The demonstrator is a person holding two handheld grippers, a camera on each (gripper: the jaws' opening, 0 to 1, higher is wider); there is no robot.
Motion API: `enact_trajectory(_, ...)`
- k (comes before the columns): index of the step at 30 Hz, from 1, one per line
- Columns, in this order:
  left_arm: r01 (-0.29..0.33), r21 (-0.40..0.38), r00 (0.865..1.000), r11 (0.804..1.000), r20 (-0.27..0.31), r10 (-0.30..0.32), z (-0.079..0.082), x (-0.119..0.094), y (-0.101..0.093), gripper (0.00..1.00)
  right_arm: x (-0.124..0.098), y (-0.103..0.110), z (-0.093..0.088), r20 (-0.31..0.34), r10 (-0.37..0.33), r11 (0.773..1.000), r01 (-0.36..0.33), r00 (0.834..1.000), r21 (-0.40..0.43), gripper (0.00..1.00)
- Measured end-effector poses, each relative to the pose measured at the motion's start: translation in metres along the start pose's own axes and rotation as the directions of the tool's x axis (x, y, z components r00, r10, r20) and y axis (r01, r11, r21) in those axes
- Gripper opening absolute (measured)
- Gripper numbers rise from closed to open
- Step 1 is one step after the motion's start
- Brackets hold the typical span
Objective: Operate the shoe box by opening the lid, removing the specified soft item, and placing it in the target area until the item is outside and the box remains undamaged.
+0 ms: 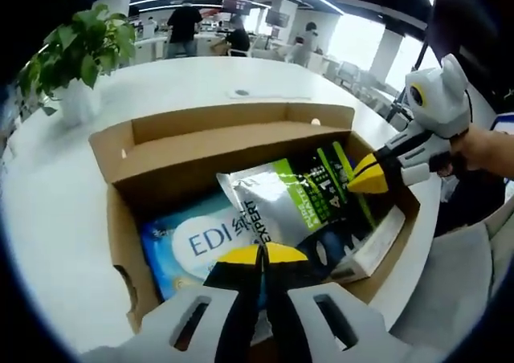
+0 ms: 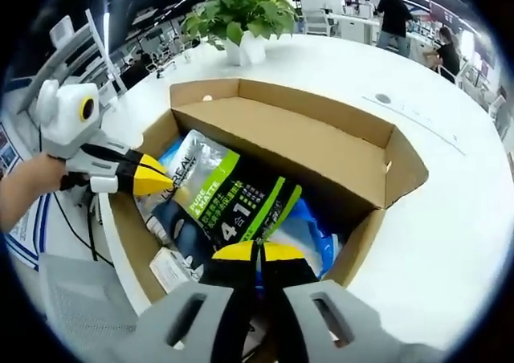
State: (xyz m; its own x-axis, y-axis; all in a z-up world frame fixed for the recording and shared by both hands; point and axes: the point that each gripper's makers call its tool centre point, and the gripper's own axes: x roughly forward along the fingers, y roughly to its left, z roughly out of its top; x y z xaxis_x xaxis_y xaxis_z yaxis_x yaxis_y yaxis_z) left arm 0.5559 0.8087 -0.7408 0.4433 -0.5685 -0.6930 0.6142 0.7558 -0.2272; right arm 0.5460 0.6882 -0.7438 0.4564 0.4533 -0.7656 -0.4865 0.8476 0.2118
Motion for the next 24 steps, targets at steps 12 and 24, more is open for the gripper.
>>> enact_trajectory(12,-0.021,-0.001,0.999,1.0,0.034,0.021,0.013,-0.011,-0.002,0.0,-0.011,0.003,0.01,0.047,0.01,0.999,-0.011,0.999,0.035,0.0)
enact_trajectory(24,-0.03,0.02,0.998,0.999,0.052,0.029,0.026,-0.019,-0.009,0.0,-0.032,0.002,0.022,0.1,0.013,0.998,-0.019,0.995,0.063,0.0)
